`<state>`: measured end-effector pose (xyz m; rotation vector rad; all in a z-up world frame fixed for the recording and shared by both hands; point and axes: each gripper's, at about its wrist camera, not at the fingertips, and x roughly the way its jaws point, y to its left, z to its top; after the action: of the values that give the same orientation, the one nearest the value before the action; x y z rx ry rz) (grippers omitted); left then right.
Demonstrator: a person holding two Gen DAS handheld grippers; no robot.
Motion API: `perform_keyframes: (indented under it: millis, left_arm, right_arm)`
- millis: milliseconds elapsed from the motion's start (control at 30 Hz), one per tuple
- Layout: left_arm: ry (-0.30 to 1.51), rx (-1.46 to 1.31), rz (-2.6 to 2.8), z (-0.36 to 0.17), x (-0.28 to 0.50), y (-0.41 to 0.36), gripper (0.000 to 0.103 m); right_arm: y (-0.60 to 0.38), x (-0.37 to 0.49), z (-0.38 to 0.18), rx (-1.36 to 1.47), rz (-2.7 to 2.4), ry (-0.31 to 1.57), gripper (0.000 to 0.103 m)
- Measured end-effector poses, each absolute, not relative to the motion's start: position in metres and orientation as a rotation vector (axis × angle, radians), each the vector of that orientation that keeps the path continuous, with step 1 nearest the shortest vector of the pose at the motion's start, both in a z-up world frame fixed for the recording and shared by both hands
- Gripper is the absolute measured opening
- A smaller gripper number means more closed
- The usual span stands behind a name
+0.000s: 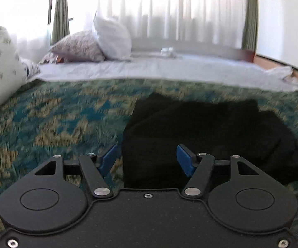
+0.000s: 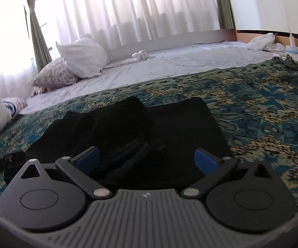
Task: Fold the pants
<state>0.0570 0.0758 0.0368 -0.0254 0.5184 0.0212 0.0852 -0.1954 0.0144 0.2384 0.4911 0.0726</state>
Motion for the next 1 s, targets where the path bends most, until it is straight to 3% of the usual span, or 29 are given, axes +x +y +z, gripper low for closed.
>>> perform_keyframes:
  millis: [133,200,233,267,367,567,700,733,833,1000]
  left_arm:
    - [0.625,-0.04,0.009,0.011,0.068,0.072,0.061]
    - [0.622,-0.062,0.001,0.008,0.064,0.072,0.06]
    - [0.627,-0.077,-0.005,0.008,0.063,0.073,0.06]
    - [0.633,-0.097,-0.018,0.008,0.061,0.075,0.06]
    - [0.636,-0.124,-0.05,0.01,0.057,0.081,0.059]
    - [0.646,-0.147,-0.145,0.019,0.039,0.079,0.055]
    - [0.632,-0.12,-0.158,0.022,0.029,0.072,0.055]
    - [0.628,-0.116,-0.16,0.023,0.027,0.07,0.055]
    - [0.603,-0.113,-0.148,0.025,0.025,0.069,0.055]
    - [0.576,-0.113,-0.125,0.025,0.028,0.073,0.055]
  right_arm:
    - [-0.186,0.115,0.007,0.297,0.075,0.567,0.103]
    - [-0.185,0.129,0.002,0.349,0.057,0.588,0.086]
    - [-0.183,0.135,-0.001,0.361,0.031,0.599,0.064]
    - [-0.181,0.14,-0.003,0.351,-0.003,0.609,0.048]
    - [-0.177,0.138,0.003,0.303,-0.022,0.573,0.029]
    - [-0.195,0.104,0.017,0.237,-0.112,0.446,0.025]
    - [-0.222,0.102,0.004,0.273,-0.194,0.482,0.026]
    - [-0.229,0.104,-0.003,0.28,-0.197,0.514,0.029]
    - [-0.243,0.103,-0.009,0.329,-0.165,0.523,0.053]
    - [-0.247,0.095,-0.006,0.302,-0.159,0.51,0.068]
